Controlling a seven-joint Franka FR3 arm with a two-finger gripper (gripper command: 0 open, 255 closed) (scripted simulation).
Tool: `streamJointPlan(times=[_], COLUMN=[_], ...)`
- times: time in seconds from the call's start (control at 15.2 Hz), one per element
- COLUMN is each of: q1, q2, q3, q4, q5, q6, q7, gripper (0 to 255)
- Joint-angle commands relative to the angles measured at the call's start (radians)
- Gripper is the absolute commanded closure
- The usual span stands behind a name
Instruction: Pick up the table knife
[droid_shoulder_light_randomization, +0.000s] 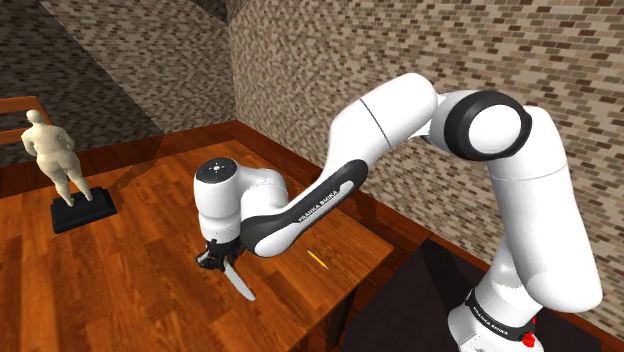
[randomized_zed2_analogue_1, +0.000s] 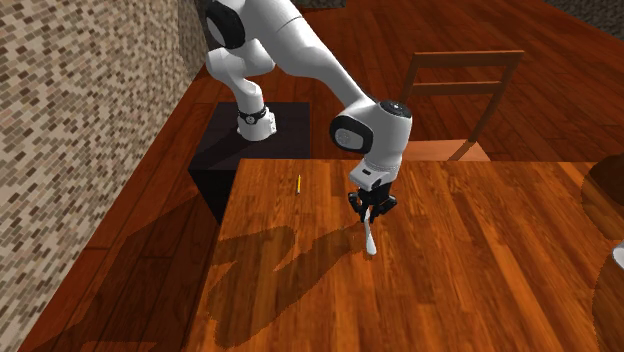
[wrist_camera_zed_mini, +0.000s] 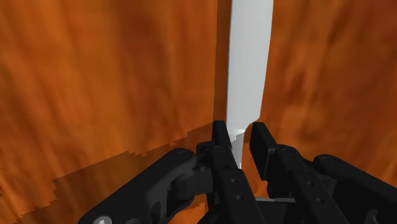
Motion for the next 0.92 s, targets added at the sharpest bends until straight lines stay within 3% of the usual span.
streamJointPlan(times=[0.0,0.86], q1=[-0.005,-0.027], q2=[-0.016,-0.094], q3=[0.008,0.045], q4=[0.002,0.035], q5=[0.012,0.073], q6=[-0.017,-0.118], q7=[-0.01,-0.062], gripper=[255,255])
